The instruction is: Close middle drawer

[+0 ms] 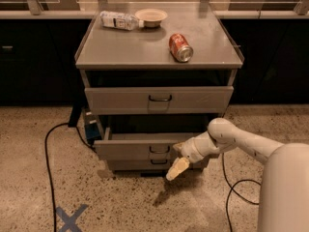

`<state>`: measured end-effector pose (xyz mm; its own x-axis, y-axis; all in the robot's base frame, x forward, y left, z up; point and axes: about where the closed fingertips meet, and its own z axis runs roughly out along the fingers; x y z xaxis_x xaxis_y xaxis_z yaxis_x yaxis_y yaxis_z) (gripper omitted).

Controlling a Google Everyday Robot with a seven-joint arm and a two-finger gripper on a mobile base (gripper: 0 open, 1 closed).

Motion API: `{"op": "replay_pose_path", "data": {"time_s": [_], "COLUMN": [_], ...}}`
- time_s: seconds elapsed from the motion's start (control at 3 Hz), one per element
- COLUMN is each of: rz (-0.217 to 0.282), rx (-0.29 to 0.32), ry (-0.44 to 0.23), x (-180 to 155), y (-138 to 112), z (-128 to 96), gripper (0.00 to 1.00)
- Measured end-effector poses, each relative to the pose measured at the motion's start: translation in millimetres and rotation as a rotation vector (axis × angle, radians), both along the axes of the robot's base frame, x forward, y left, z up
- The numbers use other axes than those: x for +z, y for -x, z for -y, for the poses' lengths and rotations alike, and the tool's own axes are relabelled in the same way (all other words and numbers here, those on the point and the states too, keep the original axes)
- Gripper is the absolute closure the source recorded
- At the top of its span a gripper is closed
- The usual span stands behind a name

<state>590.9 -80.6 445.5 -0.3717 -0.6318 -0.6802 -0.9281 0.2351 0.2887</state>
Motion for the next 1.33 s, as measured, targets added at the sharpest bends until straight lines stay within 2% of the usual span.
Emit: {"op": "replay_pose_path", "data": {"time_s": [0.33,1.0,1.33], "rz": [-0.036,0.019,0.019], "rx": [-0.035,-0.105,-0.105], "ry": [0.003,-0.015,-0.015], "x": [-16.9,-2.9,-3.0], "y": [-7.0,-43.1,-43.1], "z": [8.5,19.0,18.9], "gripper": [0.0,0.0,0.0]}}
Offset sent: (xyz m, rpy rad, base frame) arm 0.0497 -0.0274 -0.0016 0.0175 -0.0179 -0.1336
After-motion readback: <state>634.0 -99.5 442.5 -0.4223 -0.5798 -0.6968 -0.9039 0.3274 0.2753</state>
